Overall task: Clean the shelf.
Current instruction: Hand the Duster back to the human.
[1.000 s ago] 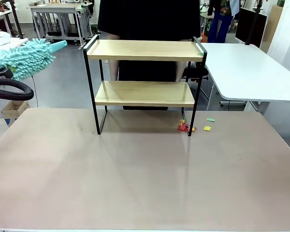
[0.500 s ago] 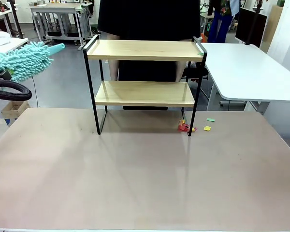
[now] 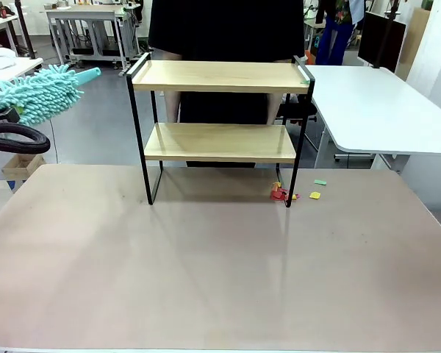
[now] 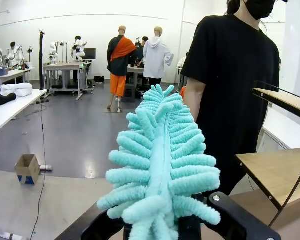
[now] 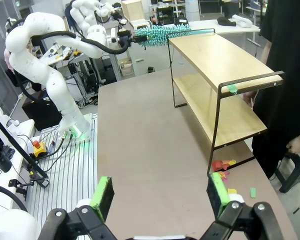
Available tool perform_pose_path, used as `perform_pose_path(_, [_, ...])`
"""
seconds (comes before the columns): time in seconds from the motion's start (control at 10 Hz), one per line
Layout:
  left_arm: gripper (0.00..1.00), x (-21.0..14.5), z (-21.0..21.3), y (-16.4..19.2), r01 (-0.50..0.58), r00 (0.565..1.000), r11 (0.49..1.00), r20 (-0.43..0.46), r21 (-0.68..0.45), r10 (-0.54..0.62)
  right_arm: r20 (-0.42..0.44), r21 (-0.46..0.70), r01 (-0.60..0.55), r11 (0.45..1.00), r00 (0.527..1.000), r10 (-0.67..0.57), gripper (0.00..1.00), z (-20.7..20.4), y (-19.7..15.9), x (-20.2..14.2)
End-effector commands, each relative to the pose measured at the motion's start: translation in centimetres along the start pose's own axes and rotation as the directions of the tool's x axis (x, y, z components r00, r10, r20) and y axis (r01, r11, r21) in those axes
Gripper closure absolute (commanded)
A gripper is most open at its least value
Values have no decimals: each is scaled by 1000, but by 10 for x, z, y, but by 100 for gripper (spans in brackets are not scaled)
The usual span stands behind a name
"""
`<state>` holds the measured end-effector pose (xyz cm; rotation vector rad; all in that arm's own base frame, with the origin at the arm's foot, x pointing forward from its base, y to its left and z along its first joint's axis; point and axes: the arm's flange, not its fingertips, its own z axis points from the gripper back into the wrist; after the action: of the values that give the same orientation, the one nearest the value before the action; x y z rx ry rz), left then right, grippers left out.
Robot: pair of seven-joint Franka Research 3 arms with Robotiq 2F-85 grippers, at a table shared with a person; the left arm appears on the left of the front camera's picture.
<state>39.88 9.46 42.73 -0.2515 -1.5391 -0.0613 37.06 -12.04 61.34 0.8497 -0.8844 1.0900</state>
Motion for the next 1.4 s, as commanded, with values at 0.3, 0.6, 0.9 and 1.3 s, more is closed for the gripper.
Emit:
perform_pose_path(0.3, [83, 2, 0, 2, 10, 1000, 1000, 8, 2, -10, -3, -6, -10, 1000, 1000, 10, 0, 1, 0, 1])
perform_pose_path(0.6, [83, 2, 0, 2, 10, 1000, 1000, 8, 2, -10, -3, -6, -10, 1000, 1000, 10, 0, 1, 0, 1])
perform_pose_path(0.9, [83, 2, 0, 2, 10, 1000, 1000, 8, 2, -10, -3, -6, -10, 1000, 1000, 10, 0, 1, 0, 1])
perform_pose_path(1.3, [83, 2, 0, 2, 10, 1000, 1000, 8, 2, -10, -3, -6, -10, 1000, 1000, 10, 0, 1, 0, 1])
